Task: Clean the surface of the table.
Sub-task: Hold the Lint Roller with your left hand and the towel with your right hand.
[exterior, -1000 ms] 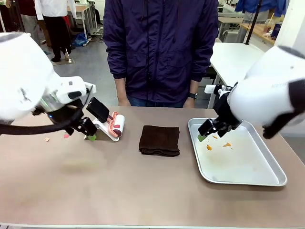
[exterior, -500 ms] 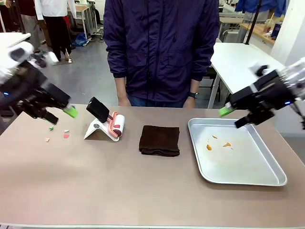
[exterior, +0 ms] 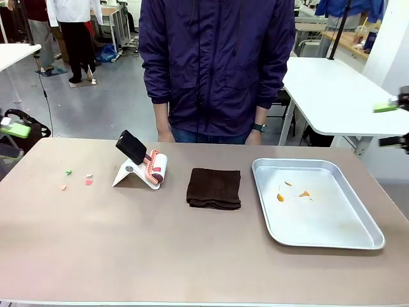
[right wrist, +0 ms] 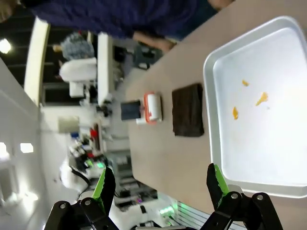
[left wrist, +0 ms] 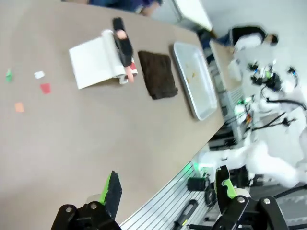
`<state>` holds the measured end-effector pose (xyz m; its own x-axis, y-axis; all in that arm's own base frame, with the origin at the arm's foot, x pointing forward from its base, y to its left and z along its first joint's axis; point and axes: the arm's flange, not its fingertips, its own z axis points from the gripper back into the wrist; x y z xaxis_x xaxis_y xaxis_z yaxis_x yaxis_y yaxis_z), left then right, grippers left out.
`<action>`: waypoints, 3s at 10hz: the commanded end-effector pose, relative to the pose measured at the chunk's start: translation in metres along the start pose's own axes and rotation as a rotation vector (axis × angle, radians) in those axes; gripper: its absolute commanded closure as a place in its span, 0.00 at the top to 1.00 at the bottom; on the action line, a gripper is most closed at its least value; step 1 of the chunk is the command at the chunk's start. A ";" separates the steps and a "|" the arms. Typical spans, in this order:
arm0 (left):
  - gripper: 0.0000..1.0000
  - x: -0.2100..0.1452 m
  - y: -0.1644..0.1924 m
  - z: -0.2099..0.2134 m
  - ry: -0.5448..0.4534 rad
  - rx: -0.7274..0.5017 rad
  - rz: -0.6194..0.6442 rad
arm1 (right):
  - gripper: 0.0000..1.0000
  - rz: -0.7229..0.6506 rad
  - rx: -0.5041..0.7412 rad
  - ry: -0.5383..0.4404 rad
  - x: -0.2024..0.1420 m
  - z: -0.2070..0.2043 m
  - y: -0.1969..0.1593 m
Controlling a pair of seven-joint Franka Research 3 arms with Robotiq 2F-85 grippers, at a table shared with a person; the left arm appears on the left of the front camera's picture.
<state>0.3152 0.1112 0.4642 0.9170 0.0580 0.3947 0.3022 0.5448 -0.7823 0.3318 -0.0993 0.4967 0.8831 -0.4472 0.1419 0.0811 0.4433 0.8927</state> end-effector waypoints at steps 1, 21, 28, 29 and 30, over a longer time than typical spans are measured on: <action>1.00 -0.009 0.044 0.017 -0.104 -0.090 0.055 | 1.00 -0.010 0.063 -0.059 -0.067 0.002 -0.059; 1.00 0.034 -0.030 -0.023 -0.152 0.141 0.077 | 1.00 0.316 -0.190 0.011 -0.004 -0.049 0.034; 1.00 0.110 0.012 -0.097 0.053 0.301 -0.020 | 1.00 0.451 -0.427 0.250 -0.029 -0.276 0.098; 1.00 0.117 0.020 -0.101 0.049 0.279 -0.024 | 1.00 0.427 -0.456 0.254 -0.039 -0.300 0.096; 1.00 0.123 0.024 -0.102 0.053 0.252 -0.019 | 1.00 0.411 -0.471 0.276 -0.047 -0.319 0.092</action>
<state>0.4547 0.0385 0.4401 0.9334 0.0157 0.3586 0.2198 0.7649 -0.6055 0.4374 0.1994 0.4341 0.9575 0.0394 0.2856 -0.1881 0.8361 0.5153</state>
